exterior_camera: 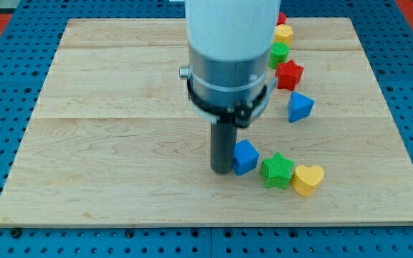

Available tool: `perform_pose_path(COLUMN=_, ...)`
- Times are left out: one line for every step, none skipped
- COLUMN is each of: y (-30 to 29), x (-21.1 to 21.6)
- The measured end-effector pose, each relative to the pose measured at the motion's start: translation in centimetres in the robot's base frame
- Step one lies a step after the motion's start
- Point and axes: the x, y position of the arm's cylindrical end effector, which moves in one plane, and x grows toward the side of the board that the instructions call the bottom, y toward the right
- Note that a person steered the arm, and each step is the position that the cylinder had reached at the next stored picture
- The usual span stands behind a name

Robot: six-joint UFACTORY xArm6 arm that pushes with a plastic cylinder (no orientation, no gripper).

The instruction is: Push the blue cube to the bottom of the blue triangle

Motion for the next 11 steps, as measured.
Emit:
perform_pose_path(y=1.6, x=-1.0)
perform_pose_path(y=-0.3, x=0.6)
perform_pose_path(y=1.6, x=2.1)
perform_pose_path(y=4.9, x=-0.5)
perform_pose_path(y=7.2, x=-2.0)
perform_pose_path(y=6.7, x=-1.3)
perform_pose_path(y=5.9, x=-1.2)
perform_pose_path(y=3.2, x=-1.3)
perform_pose_path(y=2.5, x=-3.7)
perform_pose_path(y=7.0, x=-4.1)
perform_pose_path(y=6.5, x=-3.5)
